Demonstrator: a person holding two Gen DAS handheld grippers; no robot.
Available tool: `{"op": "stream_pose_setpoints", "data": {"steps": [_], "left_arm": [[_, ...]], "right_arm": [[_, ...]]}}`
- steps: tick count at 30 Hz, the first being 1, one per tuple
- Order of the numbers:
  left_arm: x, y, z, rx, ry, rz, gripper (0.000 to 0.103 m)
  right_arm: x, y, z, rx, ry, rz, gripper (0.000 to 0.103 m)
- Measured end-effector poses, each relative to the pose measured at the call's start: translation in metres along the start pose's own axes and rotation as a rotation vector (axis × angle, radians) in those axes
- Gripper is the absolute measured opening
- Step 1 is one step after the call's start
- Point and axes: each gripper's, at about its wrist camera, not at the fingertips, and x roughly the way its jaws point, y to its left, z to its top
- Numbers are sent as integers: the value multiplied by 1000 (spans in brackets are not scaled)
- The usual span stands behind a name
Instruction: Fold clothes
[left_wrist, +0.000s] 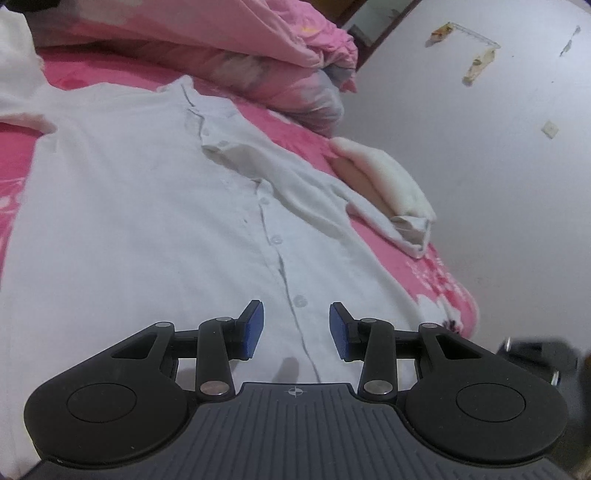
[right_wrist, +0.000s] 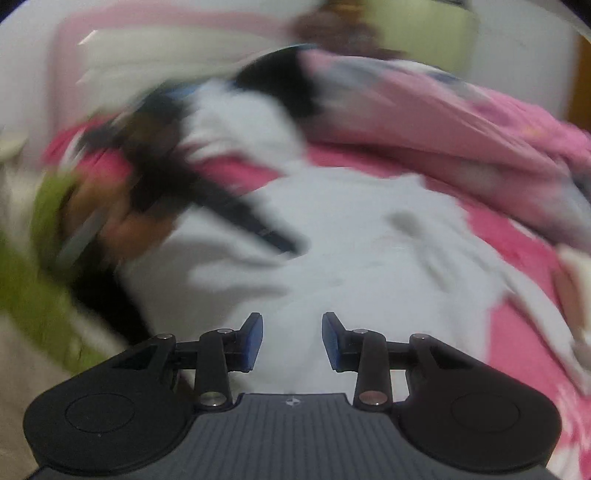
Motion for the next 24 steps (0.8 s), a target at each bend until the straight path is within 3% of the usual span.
{"op": "stream_pose_setpoints", "data": {"steps": [4, 10, 14, 19, 24], "left_arm": [[-4, -2, -4, 1, -1, 33, 39], [-11, -2, -8, -5, -6, 63, 39], [-13, 2, -9, -19, -7, 80, 39], [-13, 2, -9, -12, -4, 87, 39], [-10, 2, -8, -2, 0, 77, 39]], "right_arm": [[26, 48, -15, -217, 15, 41, 38], [53, 55, -30, -377, 43, 45, 38], [74, 56, -40, -487, 58, 0, 35], [75, 43, -40, -442, 42, 5, 3], [56, 23, -34, -337, 28, 78, 3]]}}
